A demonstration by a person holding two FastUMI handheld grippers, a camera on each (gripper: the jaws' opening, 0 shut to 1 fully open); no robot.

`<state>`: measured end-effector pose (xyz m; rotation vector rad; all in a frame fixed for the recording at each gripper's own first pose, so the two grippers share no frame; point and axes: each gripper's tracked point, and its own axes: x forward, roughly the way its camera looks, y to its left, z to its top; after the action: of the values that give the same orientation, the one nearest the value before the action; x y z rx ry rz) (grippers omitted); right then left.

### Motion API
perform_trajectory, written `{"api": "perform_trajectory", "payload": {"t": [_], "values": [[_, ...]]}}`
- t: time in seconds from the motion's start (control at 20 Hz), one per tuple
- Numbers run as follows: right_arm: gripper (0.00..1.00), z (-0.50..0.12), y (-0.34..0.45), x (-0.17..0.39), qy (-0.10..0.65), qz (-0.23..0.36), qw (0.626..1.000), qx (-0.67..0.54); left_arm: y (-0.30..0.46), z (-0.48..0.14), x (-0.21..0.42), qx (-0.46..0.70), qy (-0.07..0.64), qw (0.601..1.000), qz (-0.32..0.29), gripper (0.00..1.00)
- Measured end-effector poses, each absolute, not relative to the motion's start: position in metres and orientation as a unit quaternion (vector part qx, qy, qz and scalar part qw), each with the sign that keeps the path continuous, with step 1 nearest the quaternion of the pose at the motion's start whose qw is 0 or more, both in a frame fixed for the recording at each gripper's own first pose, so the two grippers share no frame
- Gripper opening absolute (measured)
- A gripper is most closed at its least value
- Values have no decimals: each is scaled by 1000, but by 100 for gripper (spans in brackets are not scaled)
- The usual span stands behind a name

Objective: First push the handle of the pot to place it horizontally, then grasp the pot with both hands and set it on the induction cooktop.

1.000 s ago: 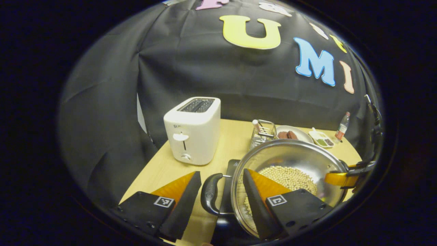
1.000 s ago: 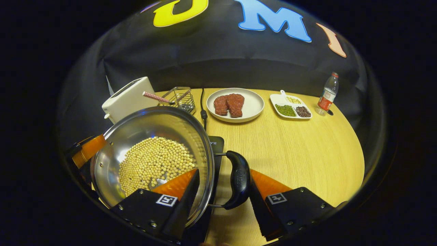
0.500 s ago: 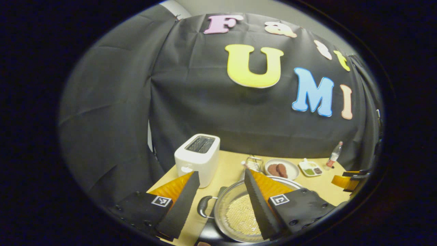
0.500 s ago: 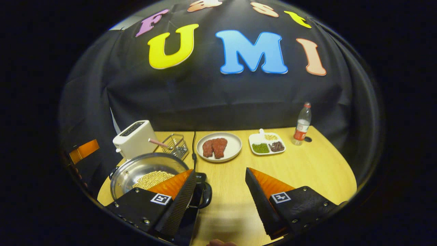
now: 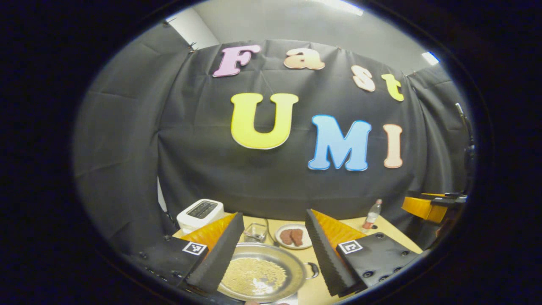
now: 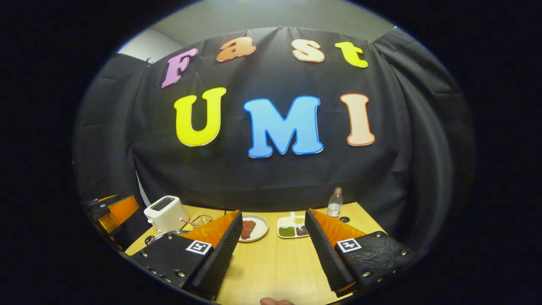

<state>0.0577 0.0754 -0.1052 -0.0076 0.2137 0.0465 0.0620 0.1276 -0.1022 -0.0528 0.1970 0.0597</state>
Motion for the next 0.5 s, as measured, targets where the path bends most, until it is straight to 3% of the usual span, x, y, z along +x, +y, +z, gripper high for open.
{"api": "perform_trajectory", "payload": {"t": [0.15, 0.2, 0.3, 0.5], "values": [[92, -68, 50, 48, 79, 27, 996, 5, 75, -63, 57, -10, 69, 997, 17, 99], [87, -58, 42, 45, 75, 33, 997, 11, 57, -51, 52, -10, 63, 998, 12, 95], [92, -39, 28, 38, 62, 39, 997, 23, 34, -30, 44, -10, 52, 998, 17, 99], [92, -16, 6, 25, 46, 51, 997, 35, 12, -8, 31, -1, 34, 999, 34, 95]]}}
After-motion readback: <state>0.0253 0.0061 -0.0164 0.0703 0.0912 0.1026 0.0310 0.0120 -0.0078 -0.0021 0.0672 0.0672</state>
